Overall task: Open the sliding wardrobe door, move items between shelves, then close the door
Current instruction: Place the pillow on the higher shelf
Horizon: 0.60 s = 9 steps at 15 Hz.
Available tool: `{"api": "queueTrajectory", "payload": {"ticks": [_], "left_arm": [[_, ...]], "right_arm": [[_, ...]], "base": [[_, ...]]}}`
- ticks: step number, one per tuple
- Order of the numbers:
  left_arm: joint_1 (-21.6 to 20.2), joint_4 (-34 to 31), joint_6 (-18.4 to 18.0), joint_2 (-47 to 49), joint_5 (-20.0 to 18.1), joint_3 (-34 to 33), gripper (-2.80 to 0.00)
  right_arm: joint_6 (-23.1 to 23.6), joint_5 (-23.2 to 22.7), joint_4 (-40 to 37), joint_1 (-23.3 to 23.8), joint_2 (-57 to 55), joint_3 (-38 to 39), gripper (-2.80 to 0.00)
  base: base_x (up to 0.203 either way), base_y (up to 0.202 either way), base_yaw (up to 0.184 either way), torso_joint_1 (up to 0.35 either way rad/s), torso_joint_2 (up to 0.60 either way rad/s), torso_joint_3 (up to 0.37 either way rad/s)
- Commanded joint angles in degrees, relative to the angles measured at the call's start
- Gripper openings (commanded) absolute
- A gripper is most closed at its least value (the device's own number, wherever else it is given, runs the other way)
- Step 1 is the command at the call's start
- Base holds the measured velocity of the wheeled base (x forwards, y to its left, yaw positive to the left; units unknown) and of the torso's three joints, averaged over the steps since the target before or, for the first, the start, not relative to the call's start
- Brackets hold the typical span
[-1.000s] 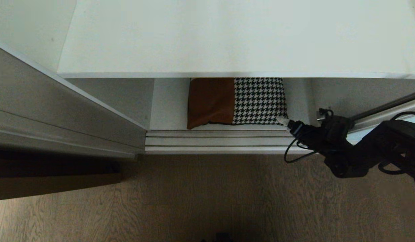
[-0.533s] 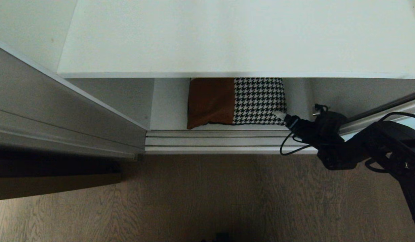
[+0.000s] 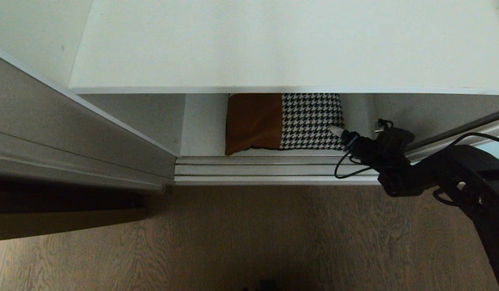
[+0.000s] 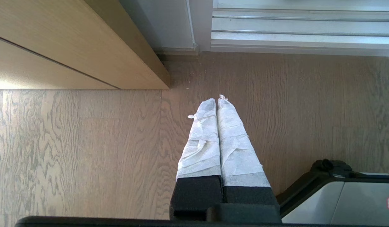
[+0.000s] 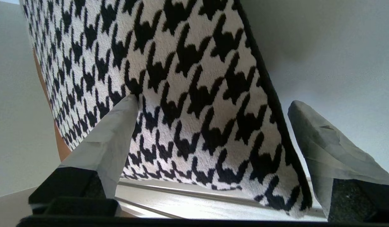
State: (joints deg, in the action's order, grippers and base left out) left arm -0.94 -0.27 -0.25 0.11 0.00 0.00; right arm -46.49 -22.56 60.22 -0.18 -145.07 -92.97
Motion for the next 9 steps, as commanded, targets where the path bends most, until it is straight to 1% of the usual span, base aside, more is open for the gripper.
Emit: {"api": "queueTrajectory", "payload": {"ticks": [1, 2, 5, 9], "left_arm": [[0.0, 0.0, 0.0, 0.1, 0.0, -0.1, -2.8], [0.0, 0.0, 0.0, 0.1, 0.0, -0.1, -2.8], [0.0, 0.0, 0.0, 0.1, 0.0, -0.1, -2.8], [0.0, 0.0, 0.0, 0.1, 0.0, -0.1, -2.8]], "right_arm": [[-0.3, 0.0, 0.3, 0.0, -0.6, -1.6, -1.11], [-0.3, 0.2, 0.2, -0.1, -1.4, -2.6, -2.8], [-0.3, -0.3, -4.1, -0.1, -0.4, -2.5, -2.8], [-0.4, -0.3, -5.3, -1.0, -0.7, -2.0, -2.8]], "base": [[0.0, 0.0, 0.0, 0.0, 0.0, 0.0], [0.0, 0.0, 0.0, 0.0, 0.0, 0.0], [0.0, 0.0, 0.0, 0.0, 0.0, 0.0], [0.0, 0.0, 0.0, 0.0, 0.0, 0.0]]}}
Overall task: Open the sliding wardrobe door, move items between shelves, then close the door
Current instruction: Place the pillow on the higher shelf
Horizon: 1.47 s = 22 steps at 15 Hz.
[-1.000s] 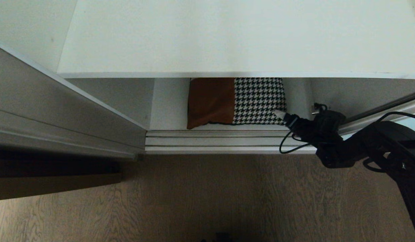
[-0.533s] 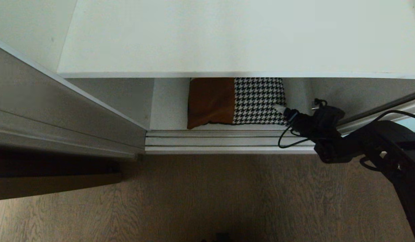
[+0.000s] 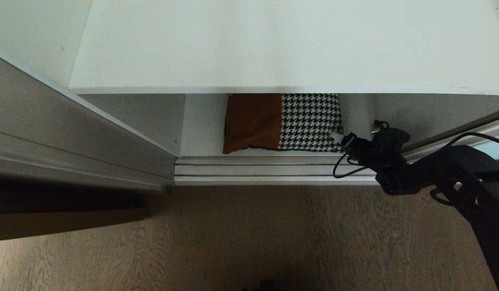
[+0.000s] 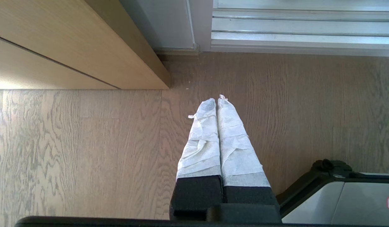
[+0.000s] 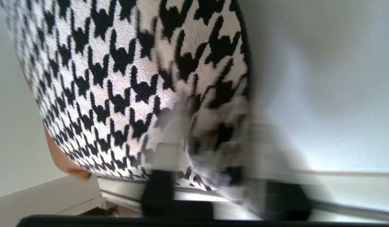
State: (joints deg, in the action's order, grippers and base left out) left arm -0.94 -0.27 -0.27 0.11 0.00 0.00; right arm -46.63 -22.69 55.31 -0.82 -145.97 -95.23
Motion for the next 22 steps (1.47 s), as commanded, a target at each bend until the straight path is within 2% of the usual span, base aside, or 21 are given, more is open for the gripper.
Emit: {"api": "queueTrajectory", "payload": {"ticks": [1, 4, 7, 11, 14, 17, 22], "left_arm": [[0.0, 0.0, 0.0, 0.1, 0.0, -0.1, -2.8], [0.0, 0.0, 0.0, 0.1, 0.0, -0.1, -2.8], [0.0, 0.0, 0.0, 0.1, 0.0, -0.1, -2.8], [0.0, 0.0, 0.0, 0.1, 0.0, -0.1, -2.8], [0.0, 0.0, 0.0, 0.1, 0.0, -0.1, -2.8], [0.0, 0.0, 0.0, 0.1, 0.0, -0.1, -2.8], [0.0, 0.0, 0.0, 0.1, 0.0, -0.1, -2.8]], "right_arm": [[-0.3, -0.2, -1.8, -0.5, 0.5, 0.4, -2.8], [-1.6, -0.4, -9.4, -0.4, 3.8, 2.3, -2.8], [-2.6, -4.7, -14.3, 0.2, 7.4, 6.9, -2.8], [-0.5, -5.1, -23.5, 0.8, 12.2, 12.1, -2.8], [3.4, -3.6, -25.3, 0.8, 14.1, 16.7, -2.8], [3.9, 0.4, -25.3, -0.2, 13.5, 16.9, -2.8], [4.3, 1.4, -25.3, -1.1, 15.4, 20.9, -2.8]], "base": [[0.0, 0.0, 0.0, 0.0, 0.0, 0.0], [0.0, 0.0, 0.0, 0.0, 0.0, 0.0], [0.0, 0.0, 0.0, 0.0, 0.0, 0.0], [0.0, 0.0, 0.0, 0.0, 0.0, 0.0], [0.0, 0.0, 0.0, 0.0, 0.0, 0.0], [0.0, 0.0, 0.0, 0.0, 0.0, 0.0], [0.0, 0.0, 0.0, 0.0, 0.0, 0.0]]}}
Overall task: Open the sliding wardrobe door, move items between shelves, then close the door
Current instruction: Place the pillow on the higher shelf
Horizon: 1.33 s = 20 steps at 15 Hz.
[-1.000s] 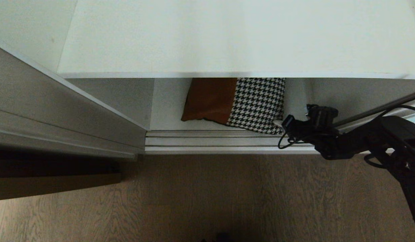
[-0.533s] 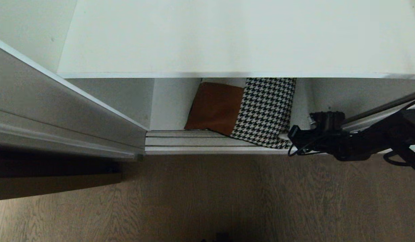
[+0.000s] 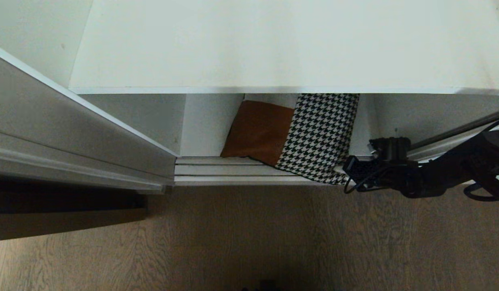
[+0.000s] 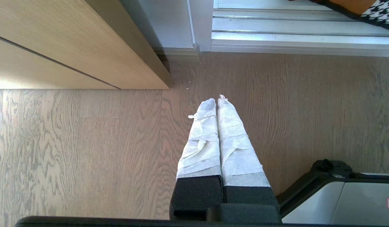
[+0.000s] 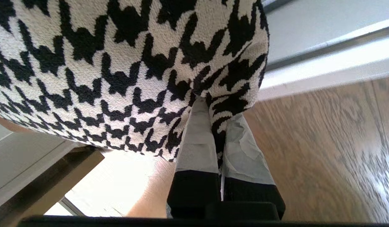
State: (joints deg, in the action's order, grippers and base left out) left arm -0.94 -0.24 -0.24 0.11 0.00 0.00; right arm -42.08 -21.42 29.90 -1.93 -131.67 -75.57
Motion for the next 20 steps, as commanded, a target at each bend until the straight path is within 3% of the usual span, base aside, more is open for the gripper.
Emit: {"api": "queueTrajectory", "payload": {"ticks": [1, 10, 12, 14, 17, 20], "left_arm": [[0.0, 0.0, 0.0, 0.1, 0.0, -0.1, -2.8], [0.0, -0.2, -0.4, 0.1, 0.0, 0.0, -2.8], [0.0, -1.1, -1.5, 0.2, -0.6, 0.3, -2.8], [0.0, -3.7, -5.2, 0.4, -1.9, 1.1, -2.8], [0.0, -4.7, -5.3, 0.5, -1.9, 2.2, -2.8], [0.0, -9.7, -3.1, 2.8, -3.3, 11.2, -2.8]], "right_arm": [[-0.1, 1.0, 0.0, 0.0, 1.7, 2.0, -2.8], [-0.3, 4.8, -6.9, -0.4, 2.7, 3.7, -2.8], [-0.4, 4.7, -7.0, 1.4, 3.1, 4.0, -2.8], [-0.6, 4.3, -6.9, 2.0, 5.2, 5.8, -2.8], [-0.6, 3.0, -6.5, 2.5, 9.0, 9.9, -2.8], [-0.7, 1.7, -6.9, 4.1, 11.6, 11.3, -2.8]], "base": [[0.0, 0.0, 0.0, 0.0, 0.0, 0.0], [0.0, 0.0, 0.0, 0.0, 0.0, 0.0], [0.0, 0.0, 0.0, 0.0, 0.0, 0.0], [0.0, 0.0, 0.0, 0.0, 0.0, 0.0], [0.0, 0.0, 0.0, 0.0, 0.0, 0.0], [0.0, 0.0, 0.0, 0.0, 0.0, 0.0]]}}
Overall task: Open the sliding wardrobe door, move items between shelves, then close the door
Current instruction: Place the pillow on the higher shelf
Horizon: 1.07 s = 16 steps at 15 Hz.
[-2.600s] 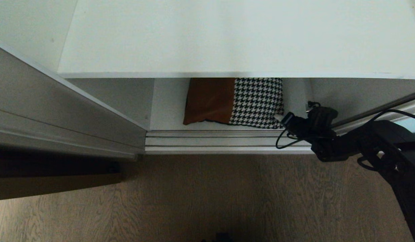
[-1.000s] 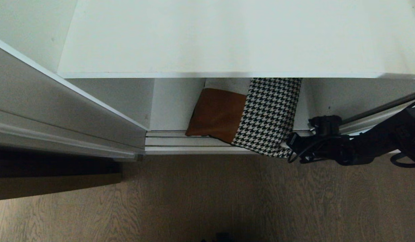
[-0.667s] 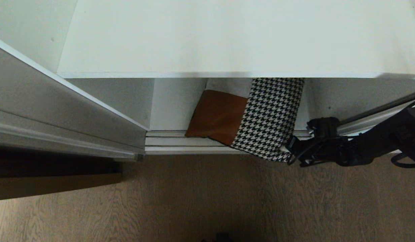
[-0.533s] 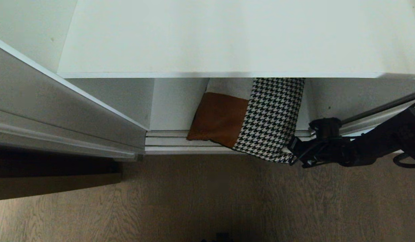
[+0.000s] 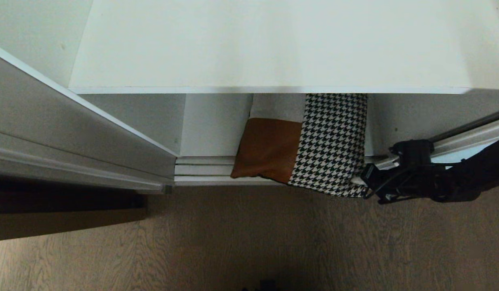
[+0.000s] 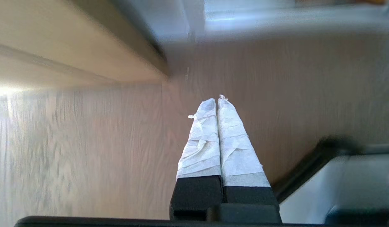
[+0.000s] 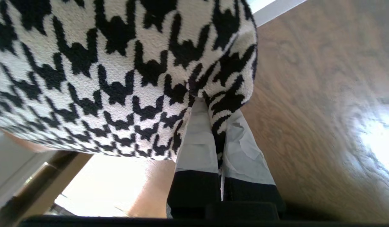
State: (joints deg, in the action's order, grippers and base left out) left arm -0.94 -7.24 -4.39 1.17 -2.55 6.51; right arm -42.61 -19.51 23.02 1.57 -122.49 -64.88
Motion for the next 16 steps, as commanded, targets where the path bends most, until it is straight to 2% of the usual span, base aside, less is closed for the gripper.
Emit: {"api": "queueTrajectory", "payload": {"ticks": [1, 2, 3, 5, 8, 10, 13, 15, 16], "left_arm": [[0.0, -8.3, 3.9, 3.5, -3.7, 7.6, -2.8], [0.0, -12.9, 7.1, 4.9, -9.3, 9.0, -2.8], [0.0, -15.4, 8.5, 7.2, -12.8, 9.2, -2.8], [0.0, -16.6, 10.3, 13.7, -17.1, 9.3, -2.8], [0.0, -14.7, 15.7, 29.9, -22.5, 12.3, -2.8], [0.0, -11.2, 18.3, 43.5, -25.1, 14.3, -2.8], [1.0, -3.8, 19.7, 63.2, -28.6, 16.0, -2.8], [4.6, 2.7, 20.2, 73.4, -29.3, 16.1, -2.8], [8.4, 7.3, 20.3, 77.1, -28.5, 15.6, -2.8]], "right_arm": [[-0.4, -0.3, -0.1, 0.9, 3.2, 0.7, -2.8], [-0.5, -0.5, -0.2, 1.1, 3.8, 0.9, -2.8], [-0.5, -0.6, 0.0, 1.0, 4.1, 1.7, -2.8], [-0.6, -0.6, 0.4, 0.7, 3.9, 2.6, -2.8], [-0.5, -0.7, 0.5, 0.5, 3.3, 2.7, -2.8], [-0.5, -0.7, 0.5, 0.1, 2.5, 2.3, -2.8], [-0.5, -1.0, 0.5, -0.4, 2.5, 2.0, -2.8], [-0.5, -1.4, 0.5, -0.9, 2.4, 2.0, -2.8], [-0.5, -1.4, 0.5, -1.2, 2.5, 2.0, -2.8]], "base": [[0.0, 0.0, 0.0, 0.0, 0.0, 0.0], [0.0, 0.0, 0.0, 0.0, 0.0, 0.0], [0.0, 0.0, 0.0, 0.0, 0.0, 0.0], [0.0, 0.0, 0.0, 0.0, 0.0, 0.0], [0.0, 0.0, 0.0, 0.0, 0.0, 0.0], [0.0, 0.0, 0.0, 0.0, 0.0, 0.0], [0.0, 0.0, 0.0, 0.0, 0.0, 0.0], [0.0, 0.0, 0.0, 0.0, 0.0, 0.0], [0.0, 0.0, 0.0, 0.0, 0.0, 0.0]]}}
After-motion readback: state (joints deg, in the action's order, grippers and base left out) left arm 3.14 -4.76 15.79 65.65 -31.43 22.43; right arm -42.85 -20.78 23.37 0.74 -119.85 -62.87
